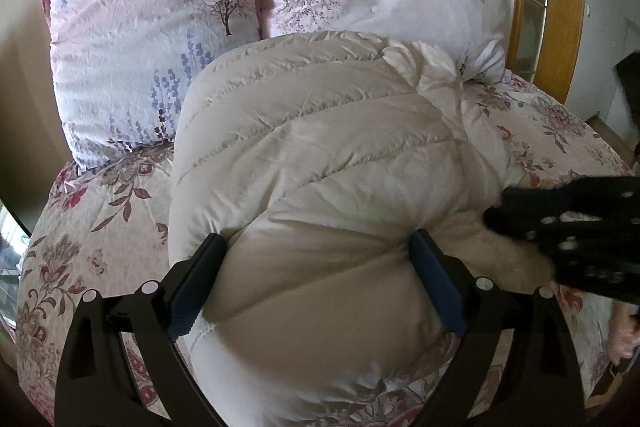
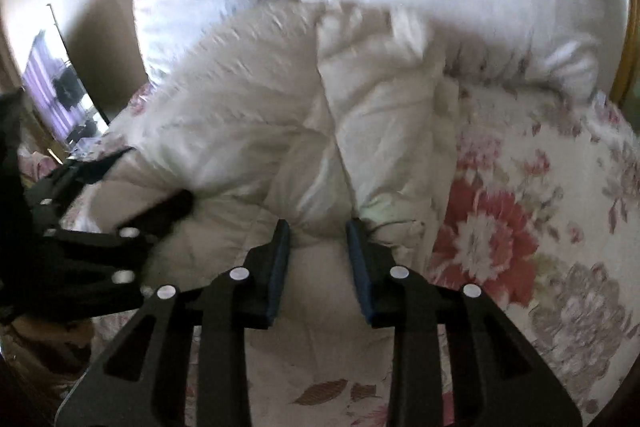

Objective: Fold large clothes

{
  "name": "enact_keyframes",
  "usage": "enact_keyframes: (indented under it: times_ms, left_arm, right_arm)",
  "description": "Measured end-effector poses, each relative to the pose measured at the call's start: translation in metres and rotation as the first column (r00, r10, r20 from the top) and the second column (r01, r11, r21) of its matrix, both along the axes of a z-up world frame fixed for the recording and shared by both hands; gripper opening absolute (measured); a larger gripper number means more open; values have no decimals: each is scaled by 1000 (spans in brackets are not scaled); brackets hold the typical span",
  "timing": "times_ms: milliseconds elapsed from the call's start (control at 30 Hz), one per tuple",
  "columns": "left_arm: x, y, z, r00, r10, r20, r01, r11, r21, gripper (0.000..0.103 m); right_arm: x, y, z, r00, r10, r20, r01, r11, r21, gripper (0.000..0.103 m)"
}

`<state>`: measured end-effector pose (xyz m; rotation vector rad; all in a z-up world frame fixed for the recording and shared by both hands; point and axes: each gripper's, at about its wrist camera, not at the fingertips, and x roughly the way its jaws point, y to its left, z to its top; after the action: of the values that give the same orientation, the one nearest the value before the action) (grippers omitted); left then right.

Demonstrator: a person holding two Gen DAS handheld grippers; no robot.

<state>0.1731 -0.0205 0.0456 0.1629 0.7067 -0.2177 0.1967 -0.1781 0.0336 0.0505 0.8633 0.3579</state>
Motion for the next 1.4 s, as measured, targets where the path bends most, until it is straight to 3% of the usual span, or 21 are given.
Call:
enact_keyframes:
  times_ms: [333, 533, 667, 833, 1267, 1367, 1400]
  left_arm:
    - [0, -12, -8, 1000, -18, 5, 18, 999, 50, 96]
    - [-11, -2, 1, 1000, 8, 29, -9, 1000, 30, 96]
    - [-22, 4, 5, 999, 20, 46, -21, 1000, 14, 96]
    - [-19, 4, -3, 999, 26, 25, -26, 999, 20, 101]
    - [-16, -4, -12, 999, 41, 27, -42, 997, 65, 102]
    - [-17, -4, -13, 998, 55, 29, -56, 996, 65, 102]
    - [-17, -4, -12, 998, 60, 26, -62, 996, 61, 102]
  right_arm:
    - [16, -10, -25, 999, -28, -37, 30, 999, 34, 30]
    - [-22, -6, -3, 997, -23, 68, 23, 1000, 0, 29]
    - [-42, -9, 6, 996, -20, 92, 20, 1000, 3, 30]
    - [-41, -1, -9, 998, -29, 51, 32, 998, -62, 31]
    - [-32, 2, -23, 999, -50, 22, 51, 996, -75, 33]
    - [-31, 3, -23, 998, -57, 25, 59, 996, -73, 36]
    - [-32, 2, -21, 998, -61, 30, 63, 996, -69, 41]
